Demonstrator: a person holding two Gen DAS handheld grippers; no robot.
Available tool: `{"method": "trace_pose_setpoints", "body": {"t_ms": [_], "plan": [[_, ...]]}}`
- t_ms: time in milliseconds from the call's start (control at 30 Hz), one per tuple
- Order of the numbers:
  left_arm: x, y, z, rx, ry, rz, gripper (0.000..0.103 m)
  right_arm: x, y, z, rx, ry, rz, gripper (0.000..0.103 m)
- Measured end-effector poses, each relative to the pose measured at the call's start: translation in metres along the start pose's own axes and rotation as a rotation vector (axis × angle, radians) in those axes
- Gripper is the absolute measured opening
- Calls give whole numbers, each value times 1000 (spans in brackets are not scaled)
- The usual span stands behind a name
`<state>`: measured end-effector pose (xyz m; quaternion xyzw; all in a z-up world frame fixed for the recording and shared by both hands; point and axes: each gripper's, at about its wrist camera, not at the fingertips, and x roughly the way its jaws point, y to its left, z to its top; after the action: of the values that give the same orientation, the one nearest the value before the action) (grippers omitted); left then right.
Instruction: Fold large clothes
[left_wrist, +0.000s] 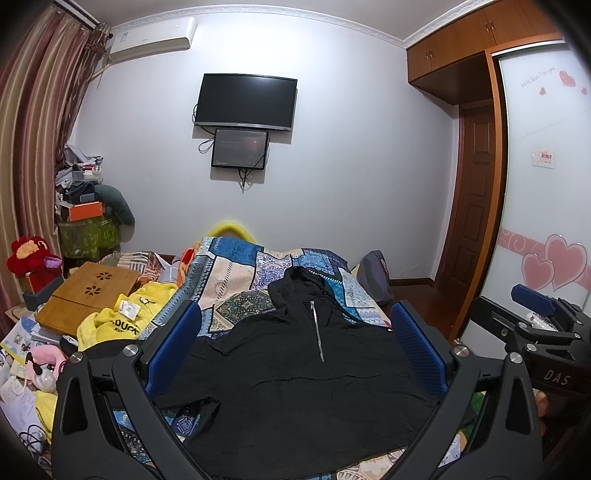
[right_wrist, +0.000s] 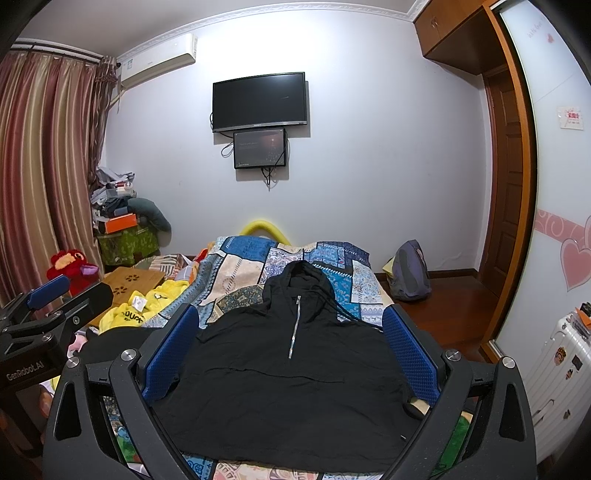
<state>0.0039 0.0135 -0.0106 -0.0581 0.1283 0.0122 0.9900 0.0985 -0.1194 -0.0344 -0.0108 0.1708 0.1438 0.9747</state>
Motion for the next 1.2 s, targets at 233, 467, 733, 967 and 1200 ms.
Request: {"method": "trace_pose_setpoints", "body": {"t_ms": [233,467,733,967,1200], "plan": [[9,4,-1,-2,16,2,103,5,-1,-3,3,5,-6,99],[22,19,-2,-13,29,31,103,20,1,-3,-7,10,-16,99],[59,81,-10,-66,89,139,103,63,4,-12,-37,72,-19,99],[100,167,-39,-158,215,247,103,107,-5,-26,-33,191,-28,99],[124,277,-97,-412,404,289,103,151,-14,-43,-28,341,-41,99]]}}
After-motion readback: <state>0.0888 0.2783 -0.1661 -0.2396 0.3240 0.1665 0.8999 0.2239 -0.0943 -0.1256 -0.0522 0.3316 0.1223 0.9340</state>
